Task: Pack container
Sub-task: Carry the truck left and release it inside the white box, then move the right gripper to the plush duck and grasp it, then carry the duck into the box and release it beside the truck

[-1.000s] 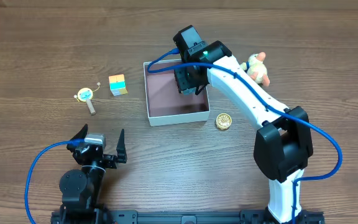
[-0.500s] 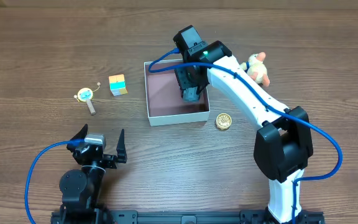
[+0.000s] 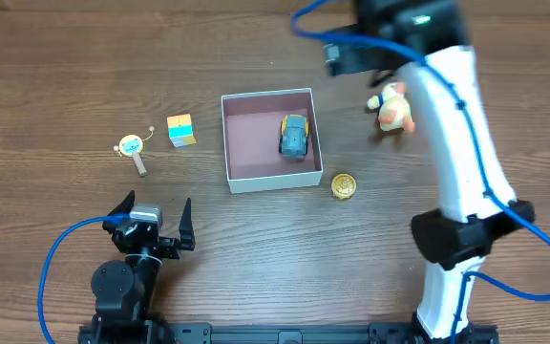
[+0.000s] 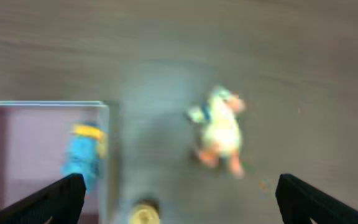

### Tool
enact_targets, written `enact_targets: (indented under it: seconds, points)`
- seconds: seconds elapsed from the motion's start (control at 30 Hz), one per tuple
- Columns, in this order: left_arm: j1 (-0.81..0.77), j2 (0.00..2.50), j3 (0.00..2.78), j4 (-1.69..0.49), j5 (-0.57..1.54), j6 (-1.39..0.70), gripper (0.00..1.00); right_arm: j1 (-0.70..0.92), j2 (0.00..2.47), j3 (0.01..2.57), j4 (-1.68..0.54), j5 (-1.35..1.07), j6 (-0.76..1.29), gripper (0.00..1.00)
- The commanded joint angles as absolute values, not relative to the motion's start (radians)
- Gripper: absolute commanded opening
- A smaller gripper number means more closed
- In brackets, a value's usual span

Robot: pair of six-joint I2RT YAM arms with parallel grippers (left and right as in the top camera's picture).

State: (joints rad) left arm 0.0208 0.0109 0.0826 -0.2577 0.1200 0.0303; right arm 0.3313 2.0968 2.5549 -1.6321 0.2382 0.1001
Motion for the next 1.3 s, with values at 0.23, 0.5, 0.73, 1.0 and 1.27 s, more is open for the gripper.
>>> enact_targets:
  seconds: [0.23, 0.5, 0.73, 1.0, 1.27]
  points:
    - [0.028, 0.005, 0.079, -0.257, 0.124, 0.049, 1.00, 0.024, 2.104, 2.099, -1.452, -0.036, 0.181, 1.00]
    - [0.028, 0.005, 0.079, -0.257, 0.124, 0.049, 1.00, 0.029, 2.104, 1.752, -1.128, -0.070, 0.176, 1.00]
    - [0.028, 0.005, 0.079, -0.257, 0.123, 0.049, 1.00, 0.033, 2.104, 1.707, -1.029, -0.110, 0.176, 0.85]
    - [0.028, 0.005, 0.079, -0.257, 0.123, 0.049, 1.00, 0.033, 2.104, 1.714, -1.036, -0.106, 0.185, 0.25]
    - [0.028, 0.005, 0.079, -0.257, 0.124, 0.049, 1.00, 0.043, 2.096, 2.168, -1.428, -0.107, 0.184, 0.04]
